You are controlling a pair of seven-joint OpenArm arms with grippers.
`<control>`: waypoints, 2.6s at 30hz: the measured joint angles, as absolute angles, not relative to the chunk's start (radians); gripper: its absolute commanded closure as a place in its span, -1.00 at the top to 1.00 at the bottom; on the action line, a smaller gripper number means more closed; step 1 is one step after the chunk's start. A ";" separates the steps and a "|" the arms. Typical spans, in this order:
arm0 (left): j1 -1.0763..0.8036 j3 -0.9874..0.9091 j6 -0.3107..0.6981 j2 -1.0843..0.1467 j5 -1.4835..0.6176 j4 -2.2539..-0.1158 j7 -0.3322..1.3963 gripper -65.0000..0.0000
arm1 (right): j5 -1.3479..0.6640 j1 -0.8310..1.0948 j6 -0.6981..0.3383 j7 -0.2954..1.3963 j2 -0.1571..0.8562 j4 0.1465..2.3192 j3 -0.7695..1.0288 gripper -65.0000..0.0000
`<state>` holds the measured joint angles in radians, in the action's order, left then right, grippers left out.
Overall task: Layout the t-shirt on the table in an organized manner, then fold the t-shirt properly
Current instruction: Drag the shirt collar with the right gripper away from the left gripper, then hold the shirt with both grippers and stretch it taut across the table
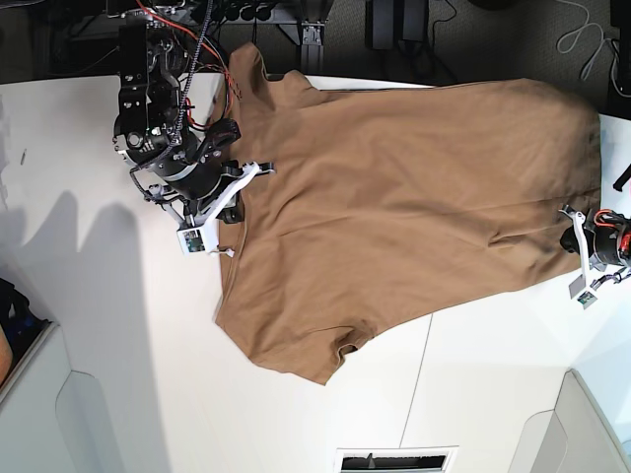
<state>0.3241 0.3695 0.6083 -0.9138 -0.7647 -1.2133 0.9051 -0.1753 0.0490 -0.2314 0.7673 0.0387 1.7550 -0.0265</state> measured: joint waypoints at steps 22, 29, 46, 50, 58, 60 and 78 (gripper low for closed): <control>0.205 0.351 0.662 -0.808 -0.727 -1.119 0.772 -1.00 | -0.180 0.167 -0.265 0.776 0.117 1.767 0.130 -1.00; 0.216 0.346 0.670 -0.789 -0.715 -1.082 0.750 -1.00 | -0.278 0.167 -0.296 0.776 0.116 1.769 0.251 -1.00; 0.179 0.368 0.599 -0.866 -0.642 -1.309 0.816 -1.00 | -0.409 0.134 -0.398 0.661 0.111 1.856 0.217 -1.00; 0.169 0.367 0.596 -0.886 -0.672 -1.317 0.860 -1.00 | -0.319 0.005 -0.413 0.649 0.108 1.747 0.076 -1.00; 0.111 0.365 0.595 -0.916 -0.697 -1.333 0.838 -1.00 | -0.232 -0.222 -0.405 0.652 0.113 1.381 -0.125 -1.00; 0.111 0.365 0.595 -0.917 -0.696 -1.333 0.840 -1.00 | -0.224 -0.269 -0.405 0.646 0.110 1.310 -0.138 -1.00; 0.106 0.295 0.617 -0.962 -0.640 -1.530 0.777 -1.00 | -0.193 -0.287 -0.343 0.633 0.116 1.257 -0.002 -1.00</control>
